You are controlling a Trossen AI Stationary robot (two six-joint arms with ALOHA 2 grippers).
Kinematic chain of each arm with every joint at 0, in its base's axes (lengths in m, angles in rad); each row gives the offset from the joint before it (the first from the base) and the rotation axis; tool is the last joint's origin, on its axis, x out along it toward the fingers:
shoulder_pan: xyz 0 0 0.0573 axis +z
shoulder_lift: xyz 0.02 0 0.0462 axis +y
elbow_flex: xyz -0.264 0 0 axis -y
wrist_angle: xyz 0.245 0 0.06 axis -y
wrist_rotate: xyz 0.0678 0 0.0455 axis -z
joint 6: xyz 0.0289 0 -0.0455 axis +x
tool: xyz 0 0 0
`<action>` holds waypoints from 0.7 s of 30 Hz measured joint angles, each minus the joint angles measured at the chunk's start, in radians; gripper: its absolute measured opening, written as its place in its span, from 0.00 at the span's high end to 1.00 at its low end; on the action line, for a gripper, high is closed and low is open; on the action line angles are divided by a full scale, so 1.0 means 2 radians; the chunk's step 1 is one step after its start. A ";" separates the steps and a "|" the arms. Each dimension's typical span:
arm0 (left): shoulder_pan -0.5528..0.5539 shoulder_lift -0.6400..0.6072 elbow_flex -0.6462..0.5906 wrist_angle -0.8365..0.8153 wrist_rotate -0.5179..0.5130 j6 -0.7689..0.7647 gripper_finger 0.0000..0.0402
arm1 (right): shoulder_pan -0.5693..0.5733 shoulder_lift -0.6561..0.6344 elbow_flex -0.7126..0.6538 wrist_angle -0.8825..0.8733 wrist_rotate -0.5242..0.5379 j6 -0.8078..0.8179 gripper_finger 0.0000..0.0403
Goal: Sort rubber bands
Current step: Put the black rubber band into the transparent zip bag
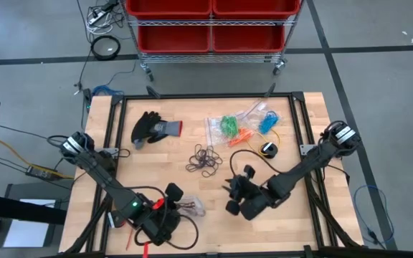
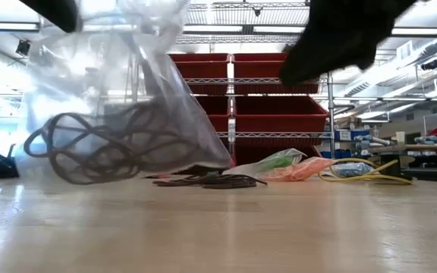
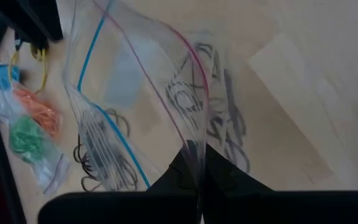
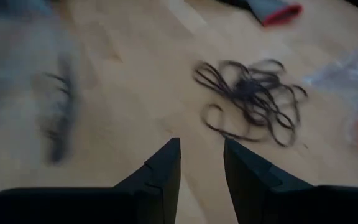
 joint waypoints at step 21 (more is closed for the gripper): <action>-0.006 0.000 0.000 -0.001 0.007 -0.013 0.99 | -0.195 0.110 -0.064 0.265 -0.139 -0.176 0.71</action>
